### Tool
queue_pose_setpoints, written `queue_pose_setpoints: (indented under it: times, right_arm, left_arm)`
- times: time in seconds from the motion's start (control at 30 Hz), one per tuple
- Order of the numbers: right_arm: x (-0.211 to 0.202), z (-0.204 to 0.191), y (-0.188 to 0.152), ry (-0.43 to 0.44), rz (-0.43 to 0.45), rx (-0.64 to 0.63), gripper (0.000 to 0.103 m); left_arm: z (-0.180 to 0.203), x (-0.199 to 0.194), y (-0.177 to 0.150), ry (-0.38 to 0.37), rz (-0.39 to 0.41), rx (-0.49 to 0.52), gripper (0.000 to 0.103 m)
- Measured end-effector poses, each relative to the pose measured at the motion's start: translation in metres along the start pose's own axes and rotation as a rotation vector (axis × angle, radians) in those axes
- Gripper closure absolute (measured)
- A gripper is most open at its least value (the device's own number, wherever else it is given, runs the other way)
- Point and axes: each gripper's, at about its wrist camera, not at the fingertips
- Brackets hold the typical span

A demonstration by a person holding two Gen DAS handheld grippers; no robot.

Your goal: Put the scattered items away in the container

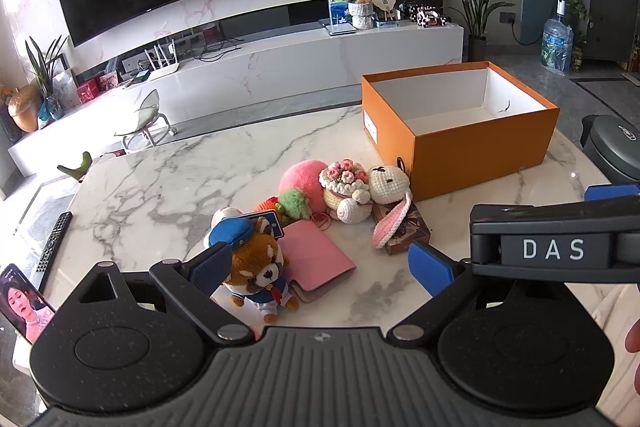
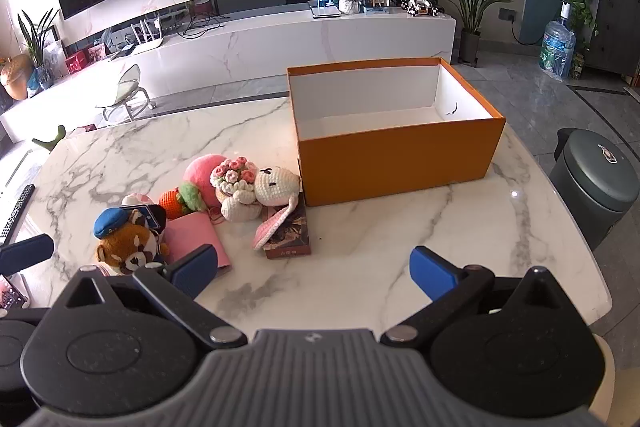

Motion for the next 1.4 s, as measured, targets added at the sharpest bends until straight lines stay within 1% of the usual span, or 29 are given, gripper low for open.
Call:
queue_pose_setpoints:
  times: [0.4,0.67,0.8,0.9,1.1,1.13,1.2,1.27,1.33,1.4]
  right_arm:
    - [0.002,-0.004,-0.003,0.01,-0.01,0.0,0.0]
    - [0.012,0.011,-0.004,0.006,-0.019,0.028,0.0]
    - [0.021,0.027,-0.002,-0.026,-0.013,0.035,0.0]
    - [0.03,0.04,0.001,-0.044,-0.016,0.043,0.0]
    - [0.053,0.059,0.012,-0.053,-0.011,0.04,0.0]
    - [0.058,0.063,0.016,-0.055,-0.009,0.04,0.0]
    - [0.069,0.071,0.022,-0.063,-0.004,0.043,0.001]
    - [0.08,0.081,0.03,-0.078,0.005,0.044,0.001]
    - [0.093,0.093,0.039,-0.1,0.017,0.034,0.002]
    - [0.107,0.106,0.047,-0.123,0.024,0.022,0.007]
  left_arm:
    - [-0.006,0.0,-0.005,0.001,-0.013,-0.011,0.0]
    - [0.001,0.01,-0.007,-0.015,-0.035,0.003,0.0]
    - [0.01,0.021,-0.004,-0.022,-0.043,0.029,0.0]
    - [0.017,0.032,0.002,-0.041,-0.046,0.039,0.0]
    - [0.028,0.063,0.015,-0.056,-0.053,0.051,0.0]
    - [0.029,0.069,0.019,-0.063,-0.053,0.043,0.001]
    - [0.031,0.081,0.027,-0.081,-0.052,0.026,0.011]
    - [0.035,0.094,0.037,-0.098,-0.047,0.002,0.012]
    - [0.041,0.109,0.047,-0.121,-0.044,-0.012,0.018]
    - [0.048,0.126,0.055,-0.141,-0.049,-0.018,0.022]
Point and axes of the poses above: each gripper's, at about its wrist camera, not at the fingertips, and x roughly the way its jaws point, z to its right, y to its top, and after that the axes turned 14 degrees about z, right-handed
